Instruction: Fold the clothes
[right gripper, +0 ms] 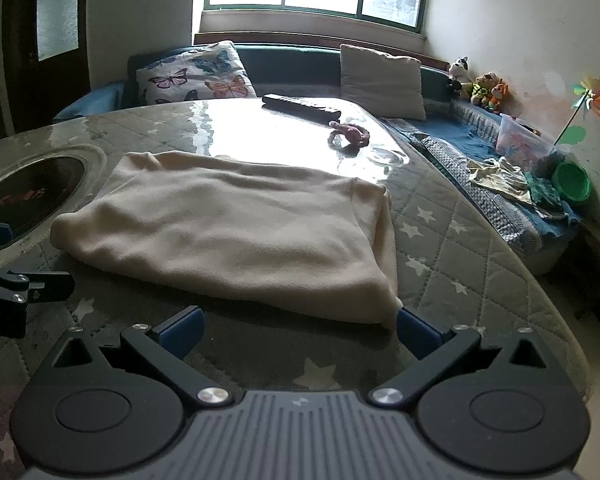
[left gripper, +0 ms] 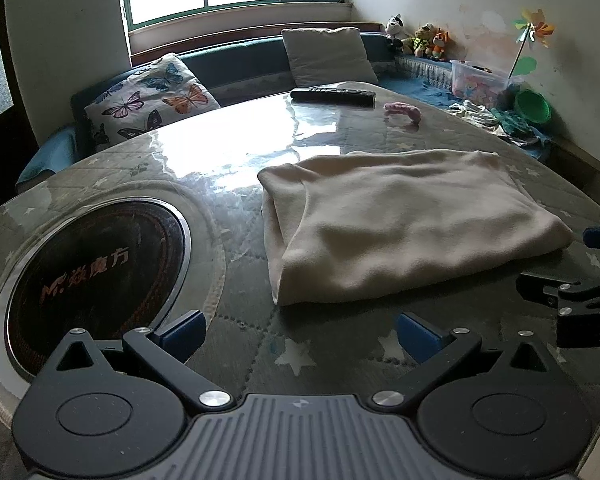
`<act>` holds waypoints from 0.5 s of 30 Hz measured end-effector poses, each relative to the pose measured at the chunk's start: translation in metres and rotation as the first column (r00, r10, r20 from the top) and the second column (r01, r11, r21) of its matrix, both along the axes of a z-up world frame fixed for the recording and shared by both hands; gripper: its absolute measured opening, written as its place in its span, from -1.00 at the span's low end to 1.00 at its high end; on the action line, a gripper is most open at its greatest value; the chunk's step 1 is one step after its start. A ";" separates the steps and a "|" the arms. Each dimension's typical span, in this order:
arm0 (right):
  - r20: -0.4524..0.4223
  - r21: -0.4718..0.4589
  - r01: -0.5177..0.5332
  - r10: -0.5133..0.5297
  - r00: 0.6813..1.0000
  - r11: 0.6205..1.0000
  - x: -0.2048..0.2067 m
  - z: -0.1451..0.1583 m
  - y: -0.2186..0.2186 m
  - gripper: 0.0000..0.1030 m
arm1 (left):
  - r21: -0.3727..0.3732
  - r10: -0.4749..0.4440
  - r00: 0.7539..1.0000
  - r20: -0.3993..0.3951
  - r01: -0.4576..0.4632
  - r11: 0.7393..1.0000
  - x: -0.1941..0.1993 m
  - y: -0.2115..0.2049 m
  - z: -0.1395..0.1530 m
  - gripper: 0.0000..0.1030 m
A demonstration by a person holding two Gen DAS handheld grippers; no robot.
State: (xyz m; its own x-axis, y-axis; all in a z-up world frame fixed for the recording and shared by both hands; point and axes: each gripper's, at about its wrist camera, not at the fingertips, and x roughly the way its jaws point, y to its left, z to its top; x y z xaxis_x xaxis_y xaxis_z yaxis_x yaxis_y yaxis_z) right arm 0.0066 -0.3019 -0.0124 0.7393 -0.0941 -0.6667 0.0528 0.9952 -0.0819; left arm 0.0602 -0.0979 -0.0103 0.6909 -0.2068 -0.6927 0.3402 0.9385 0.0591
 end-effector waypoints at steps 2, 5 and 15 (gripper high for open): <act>0.002 -0.003 0.000 0.000 1.000 1.000 -0.002 0.000 0.001 1.00 | -0.003 -0.001 1.000 0.003 0.001 1.000 -0.002 0.000 0.001 1.00; 0.006 -0.007 0.001 -0.001 1.000 1.000 -0.004 0.002 0.003 1.00 | -0.005 -0.003 1.000 0.009 0.003 1.000 -0.006 0.000 0.002 1.00; 0.023 0.000 0.003 -0.003 1.000 1.000 -0.016 0.007 0.008 1.00 | -0.009 -0.004 1.000 0.024 0.005 1.000 -0.018 0.001 0.006 1.00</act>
